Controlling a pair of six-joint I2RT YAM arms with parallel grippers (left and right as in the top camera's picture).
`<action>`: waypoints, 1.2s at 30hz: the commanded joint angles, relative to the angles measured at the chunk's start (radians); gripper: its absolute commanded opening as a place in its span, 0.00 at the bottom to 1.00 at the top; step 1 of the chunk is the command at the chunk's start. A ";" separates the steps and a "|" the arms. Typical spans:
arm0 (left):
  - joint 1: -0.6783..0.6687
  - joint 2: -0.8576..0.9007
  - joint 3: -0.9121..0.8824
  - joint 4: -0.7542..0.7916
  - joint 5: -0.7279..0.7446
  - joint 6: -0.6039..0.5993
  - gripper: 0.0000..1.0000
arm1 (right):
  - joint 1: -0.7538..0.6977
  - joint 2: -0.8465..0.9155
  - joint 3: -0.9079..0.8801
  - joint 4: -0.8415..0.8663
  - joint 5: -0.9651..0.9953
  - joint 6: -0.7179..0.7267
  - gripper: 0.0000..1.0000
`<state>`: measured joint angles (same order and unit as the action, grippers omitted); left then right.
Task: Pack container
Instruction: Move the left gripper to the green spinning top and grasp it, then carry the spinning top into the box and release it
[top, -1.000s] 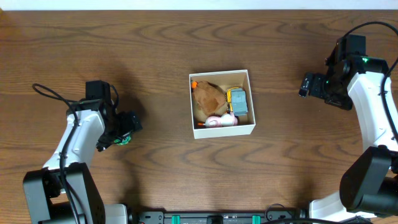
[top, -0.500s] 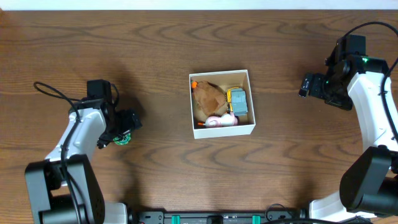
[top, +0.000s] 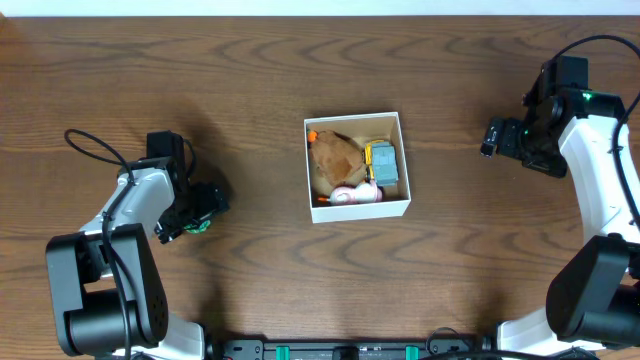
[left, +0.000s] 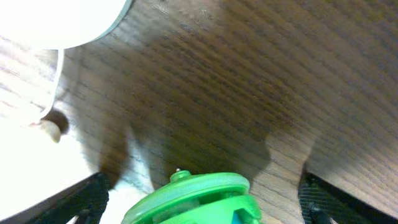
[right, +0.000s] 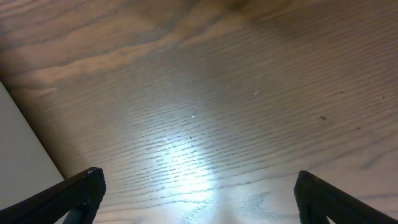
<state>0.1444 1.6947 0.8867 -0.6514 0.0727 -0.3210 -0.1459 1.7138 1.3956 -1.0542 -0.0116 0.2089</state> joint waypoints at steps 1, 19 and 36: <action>0.007 0.015 -0.004 -0.014 -0.005 0.002 0.85 | -0.003 0.002 -0.005 -0.001 -0.005 -0.008 0.99; 0.007 0.015 -0.004 -0.013 -0.005 0.002 0.61 | -0.003 0.002 -0.005 -0.001 -0.005 -0.008 0.99; 0.007 -0.021 0.030 -0.005 -0.005 0.002 0.51 | -0.003 0.002 -0.005 -0.001 -0.005 -0.008 0.99</action>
<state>0.1444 1.6939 0.8917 -0.6537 0.0746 -0.3176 -0.1455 1.7138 1.3956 -1.0542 -0.0116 0.2085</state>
